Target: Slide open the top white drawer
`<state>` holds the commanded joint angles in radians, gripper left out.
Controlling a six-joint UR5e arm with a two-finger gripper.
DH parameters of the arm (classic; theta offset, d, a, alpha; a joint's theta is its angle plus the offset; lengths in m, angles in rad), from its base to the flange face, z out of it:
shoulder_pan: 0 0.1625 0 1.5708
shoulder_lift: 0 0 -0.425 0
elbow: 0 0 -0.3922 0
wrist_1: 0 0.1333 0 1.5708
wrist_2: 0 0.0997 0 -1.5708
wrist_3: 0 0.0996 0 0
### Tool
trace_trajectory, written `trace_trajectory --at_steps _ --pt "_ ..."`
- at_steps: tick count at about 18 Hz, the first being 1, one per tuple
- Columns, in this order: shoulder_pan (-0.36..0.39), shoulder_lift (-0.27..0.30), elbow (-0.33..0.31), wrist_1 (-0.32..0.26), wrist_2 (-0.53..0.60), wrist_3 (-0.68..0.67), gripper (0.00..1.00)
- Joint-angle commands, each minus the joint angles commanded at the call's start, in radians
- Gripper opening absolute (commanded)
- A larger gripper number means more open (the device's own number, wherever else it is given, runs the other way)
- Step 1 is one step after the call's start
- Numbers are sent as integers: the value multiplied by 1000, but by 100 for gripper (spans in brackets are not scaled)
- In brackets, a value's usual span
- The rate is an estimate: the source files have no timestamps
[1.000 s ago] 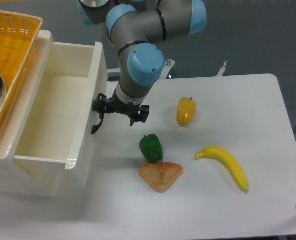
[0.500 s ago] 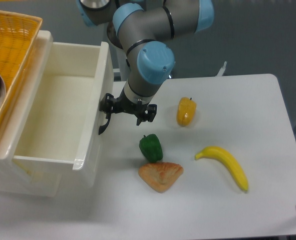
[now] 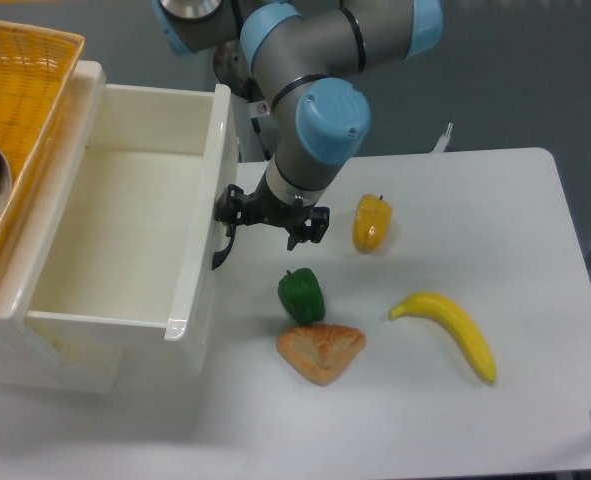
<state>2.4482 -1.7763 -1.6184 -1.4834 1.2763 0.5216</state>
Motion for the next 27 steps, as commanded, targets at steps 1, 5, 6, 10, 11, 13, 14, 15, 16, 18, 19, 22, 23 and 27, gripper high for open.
trace_trajectory --at_steps 1,5,6,10,11,13,14,15,16,18,19,22,23,27 --pt "2 0 2 0 0 0 100" --pt "5 -5 3 0 0 0 100" --pt "6 -5 6 0 0 0 100" --pt "17 -5 20 0 0 0 100" --pt "21 -5 23 0 0 -2 100" --pt "28 -3 26 2 0 -2 100" --pt "29 -3 26 3 0 -2 100" --pt "38 -3 26 5 0 -2 100" --pt "49 0 29 6 0 -2 100" --pt "60 0 38 15 0 0 100" --pt "69 0 44 17 0 15 100" --pt "92 -2 49 14 34 129 100" --pt "94 -2 45 15 49 153 100" --pt "98 -15 49 14 123 192 100"
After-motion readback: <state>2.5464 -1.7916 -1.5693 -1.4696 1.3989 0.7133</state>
